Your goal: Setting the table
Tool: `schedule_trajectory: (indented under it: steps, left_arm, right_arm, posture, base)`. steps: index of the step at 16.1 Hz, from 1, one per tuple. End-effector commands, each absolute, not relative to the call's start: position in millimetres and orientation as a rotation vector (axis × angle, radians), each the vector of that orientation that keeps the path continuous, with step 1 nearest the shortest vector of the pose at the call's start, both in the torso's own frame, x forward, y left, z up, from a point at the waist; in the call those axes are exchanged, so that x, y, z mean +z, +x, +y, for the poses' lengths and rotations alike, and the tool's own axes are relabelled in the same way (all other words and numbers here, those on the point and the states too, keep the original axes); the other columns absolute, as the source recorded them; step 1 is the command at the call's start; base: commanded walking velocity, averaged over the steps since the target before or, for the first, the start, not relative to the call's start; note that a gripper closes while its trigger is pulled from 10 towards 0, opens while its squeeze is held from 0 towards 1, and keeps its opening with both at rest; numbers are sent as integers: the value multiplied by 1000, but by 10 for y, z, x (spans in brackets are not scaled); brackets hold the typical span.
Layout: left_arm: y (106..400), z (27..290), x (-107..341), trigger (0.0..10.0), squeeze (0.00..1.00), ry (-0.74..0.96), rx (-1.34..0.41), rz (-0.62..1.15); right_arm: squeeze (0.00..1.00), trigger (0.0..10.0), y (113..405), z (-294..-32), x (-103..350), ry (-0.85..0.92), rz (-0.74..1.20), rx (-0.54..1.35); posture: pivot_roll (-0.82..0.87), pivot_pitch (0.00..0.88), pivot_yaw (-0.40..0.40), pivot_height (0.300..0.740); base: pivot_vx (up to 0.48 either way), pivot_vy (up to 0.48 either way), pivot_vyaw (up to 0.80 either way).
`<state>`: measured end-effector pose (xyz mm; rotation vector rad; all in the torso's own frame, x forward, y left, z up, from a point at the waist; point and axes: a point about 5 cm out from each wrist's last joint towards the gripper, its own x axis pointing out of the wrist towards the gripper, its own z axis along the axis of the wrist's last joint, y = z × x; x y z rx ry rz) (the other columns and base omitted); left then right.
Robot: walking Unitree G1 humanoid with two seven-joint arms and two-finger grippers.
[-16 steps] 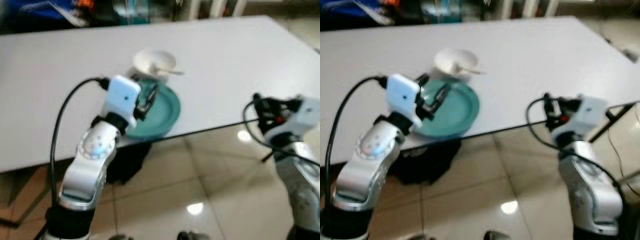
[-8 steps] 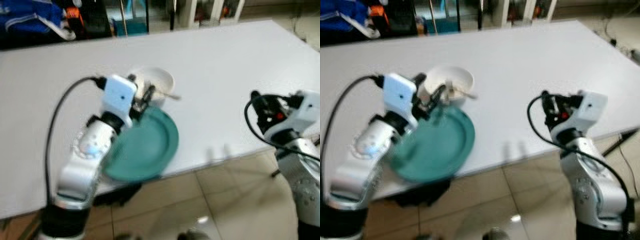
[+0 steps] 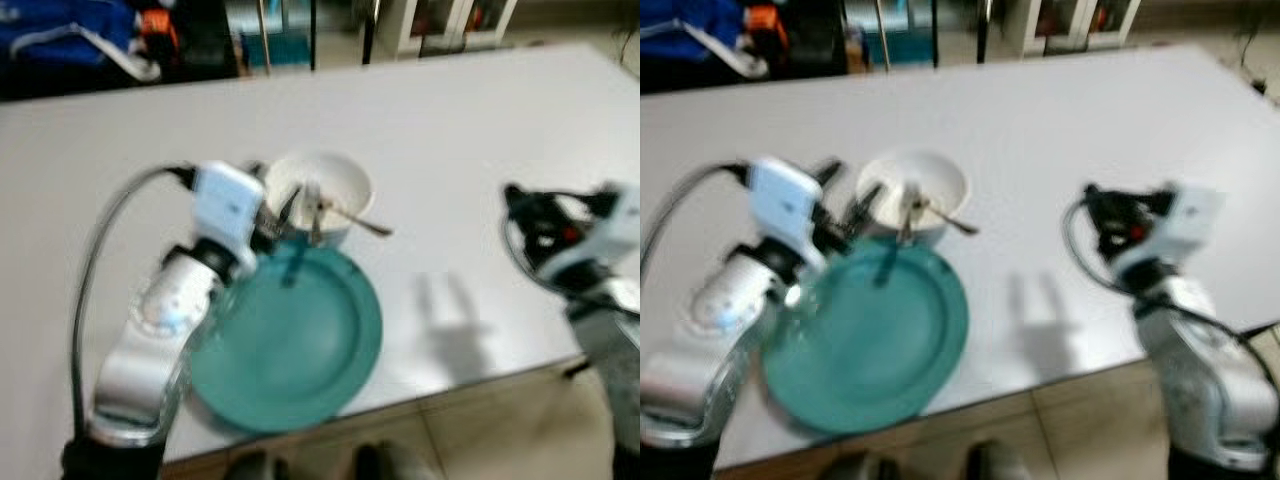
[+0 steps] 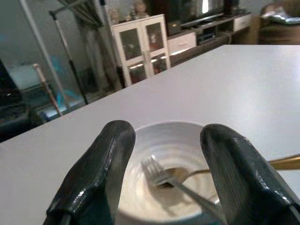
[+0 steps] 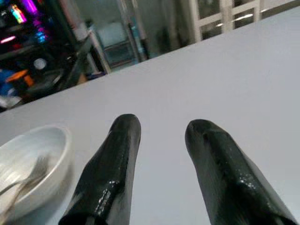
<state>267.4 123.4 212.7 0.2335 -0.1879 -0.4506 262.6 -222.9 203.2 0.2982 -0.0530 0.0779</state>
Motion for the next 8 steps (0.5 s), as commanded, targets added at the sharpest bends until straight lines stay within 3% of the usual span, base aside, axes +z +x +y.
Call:
schedule_trajectory:
  steps: [1,3,4,8]
  left_arm:
    - [2649,1293,2139,10000,0,249,-456,-192]
    - [2676,1366,2083,10000,0,282,-472,-171]
    - [2709,1371,2059,10000,0,302,-483,-151]
    - [2820,1296,1997,10000,0,222,-494,-135]
  right_arm:
    - [0,10000,2659,-2277,2114,325,-73,82]
    - [8,10000,2700,-2346,2126,352,-77,54]
    - [1000,10000,2719,-2400,2085,385,-47,30]
    - [1000,10000,3022,-2384,2003,420,45,78]
  posture:
    - [0,134,-12,740]
    - [-14,86,0,740]
    - [-3,74,-4,740]
    - [-8,87,17,740]
  base:
    - [0,0,0]
    - [0,0,0]
    - [0,0,0]
    - [0,0,0]
